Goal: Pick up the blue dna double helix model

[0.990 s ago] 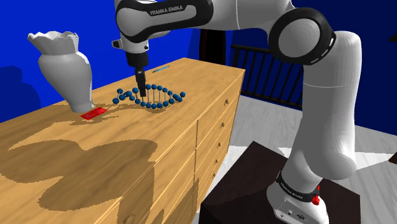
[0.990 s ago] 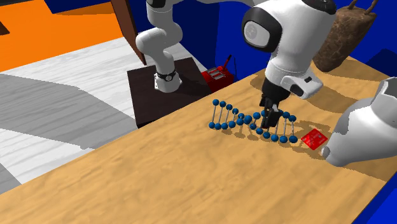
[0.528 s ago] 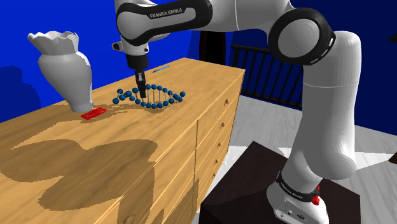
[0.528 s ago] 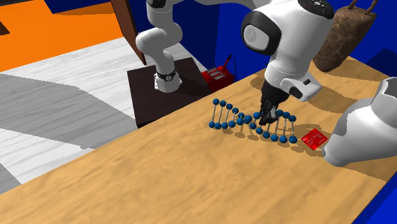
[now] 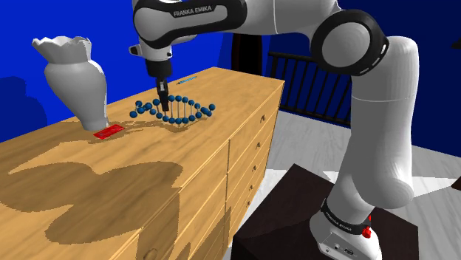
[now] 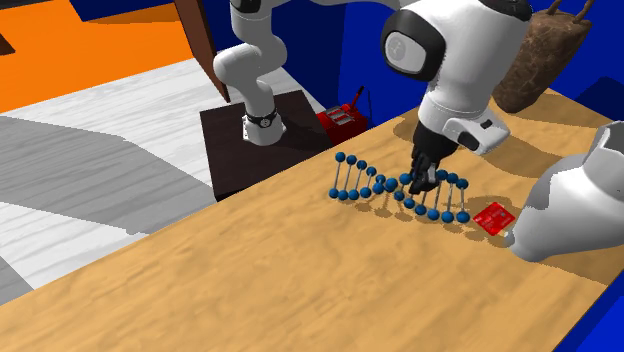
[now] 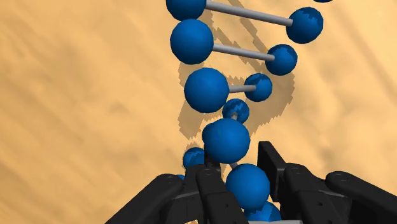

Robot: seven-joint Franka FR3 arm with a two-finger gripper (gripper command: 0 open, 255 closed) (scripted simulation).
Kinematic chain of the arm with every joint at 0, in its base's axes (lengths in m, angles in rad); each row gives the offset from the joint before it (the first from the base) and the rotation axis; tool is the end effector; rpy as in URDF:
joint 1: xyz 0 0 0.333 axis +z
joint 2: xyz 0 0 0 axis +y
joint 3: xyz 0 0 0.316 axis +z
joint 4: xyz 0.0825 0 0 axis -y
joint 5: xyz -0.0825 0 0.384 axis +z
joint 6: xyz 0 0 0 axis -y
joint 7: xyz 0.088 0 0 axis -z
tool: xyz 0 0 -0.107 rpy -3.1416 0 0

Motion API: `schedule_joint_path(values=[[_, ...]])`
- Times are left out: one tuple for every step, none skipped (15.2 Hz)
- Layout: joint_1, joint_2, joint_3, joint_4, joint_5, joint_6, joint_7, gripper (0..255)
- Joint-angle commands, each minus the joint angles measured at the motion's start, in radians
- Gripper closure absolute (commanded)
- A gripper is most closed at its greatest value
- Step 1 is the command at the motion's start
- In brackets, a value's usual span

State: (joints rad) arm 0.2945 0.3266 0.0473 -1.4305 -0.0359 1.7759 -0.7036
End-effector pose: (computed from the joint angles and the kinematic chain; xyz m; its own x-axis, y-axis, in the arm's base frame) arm 0.6263 0.2149 0.5107 0.4978 0.8673 0.0016 0.8669 -0.4976 0.0277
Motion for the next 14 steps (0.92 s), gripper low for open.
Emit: schedule_joint_path(values=[[0.000,-0.002,0.000,0.025,0.000,-0.026,-0.001,255],[0.000,0.000,0.000,0.040,0.000,-0.040,-0.001,255],[0.000,0.001,0.000,0.056,0.000,-0.054,-0.002,255],[0.000,0.003,0.000,0.072,0.000,-0.069,-0.002,255],[0.001,0.005,0.000,0.089,0.000,-0.083,-0.002,255],[0.001,0.007,0.000,0.106,0.000,-0.098,-0.002,255],[0.001,0.010,0.000,0.123,0.000,-0.113,-0.003,255],[0.002,0.013,0.000,0.142,0.000,-0.128,-0.003,255],[0.002,0.017,0.000,0.161,0.000,-0.143,-0.003,255],[0.002,0.021,0.000,0.180,0.000,-0.159,-0.004,255],[0.003,0.025,0.000,0.200,-0.001,-0.175,-0.004,255],[0.003,0.030,0.000,0.221,-0.001,-0.191,-0.004,255],[0.003,0.031,0.000,0.224,-0.001,-0.193,-0.004,255],[0.003,0.031,0.000,0.225,-0.001,-0.193,-0.004,255]])
